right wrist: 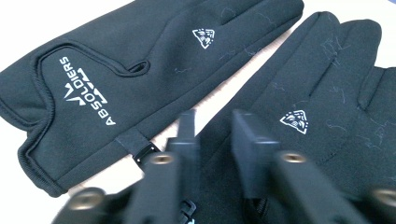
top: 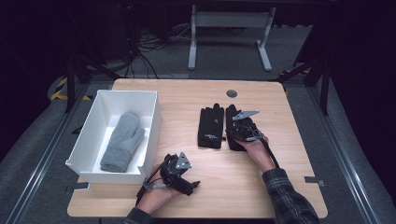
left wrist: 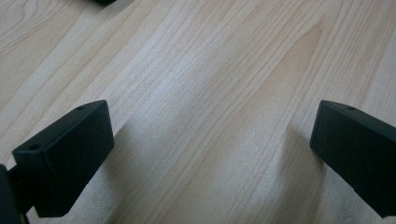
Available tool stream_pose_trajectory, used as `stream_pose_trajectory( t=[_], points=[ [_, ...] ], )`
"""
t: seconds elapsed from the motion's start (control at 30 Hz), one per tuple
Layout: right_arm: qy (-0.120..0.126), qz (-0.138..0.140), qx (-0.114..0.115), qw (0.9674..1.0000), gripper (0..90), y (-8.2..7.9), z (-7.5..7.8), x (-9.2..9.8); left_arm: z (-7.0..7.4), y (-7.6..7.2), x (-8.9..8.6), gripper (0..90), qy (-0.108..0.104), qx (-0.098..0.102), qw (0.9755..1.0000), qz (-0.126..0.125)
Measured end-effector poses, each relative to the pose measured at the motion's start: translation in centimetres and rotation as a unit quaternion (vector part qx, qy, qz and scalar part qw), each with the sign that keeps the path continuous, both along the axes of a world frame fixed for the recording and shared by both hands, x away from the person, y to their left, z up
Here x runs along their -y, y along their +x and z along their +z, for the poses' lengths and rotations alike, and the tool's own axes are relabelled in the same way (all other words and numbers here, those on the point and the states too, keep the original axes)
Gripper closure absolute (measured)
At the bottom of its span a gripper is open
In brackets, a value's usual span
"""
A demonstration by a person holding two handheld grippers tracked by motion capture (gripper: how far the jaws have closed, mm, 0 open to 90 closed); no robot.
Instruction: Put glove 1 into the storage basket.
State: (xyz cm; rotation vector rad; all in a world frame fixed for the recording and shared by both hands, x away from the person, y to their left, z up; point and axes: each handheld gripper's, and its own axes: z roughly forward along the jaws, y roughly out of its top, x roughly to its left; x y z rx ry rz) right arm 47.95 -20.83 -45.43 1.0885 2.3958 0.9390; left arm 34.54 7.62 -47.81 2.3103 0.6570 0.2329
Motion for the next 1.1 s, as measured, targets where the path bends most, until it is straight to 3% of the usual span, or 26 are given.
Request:
stream_pose_trajectory(
  t=[0.07,0.33,0.43,0.5,0.63,0.73,0.93,1.1],
  points=[
    [0.002,-0.001,0.004,1.0,88.5,-0.1,0.0,0.2,0.0,0.0,0.0,0.1,0.0,0.0,1.0,0.0],
    [0.023,-0.006,0.007,0.9997,90.0,-0.3,0.3,0.7,0.0,0.0,0.0,0.1,0.0,0.0,1.0,0.0],
    [0.031,-0.007,0.004,0.9995,64.8,-0.3,0.5,0.6,0.0,0.0,0.0,0.1,0.0,0.0,1.0,-0.001],
    [0.018,-0.01,0.0,0.9998,59.2,-0.3,0.2,0.0,0.0,0.0,0.0,0.1,0.0,0.0,1.0,0.0],
    [-0.012,-0.015,0.012,0.9997,70.0,-0.5,-0.2,-0.6,0.0,0.0,0.0,0.1,-0.001,0.0,1.0,0.0],
    [-0.002,-0.004,0.004,1.0,87.6,-0.5,-0.1,-0.6,0.0,0.0,0.0,0.1,0.0,0.0,1.0,0.0],
    [0.008,-0.01,-0.001,0.9999,90.0,-0.5,0.1,-0.2,0.0,0.0,0.0,0.1,0.0,0.0,1.0,0.0],
    [0.035,-0.015,0.022,0.999,90.0,-1.9,2.2,0.9,0.0,0.0,0.0,0.1,0.0,0.0,1.0,0.0]
  ],
)
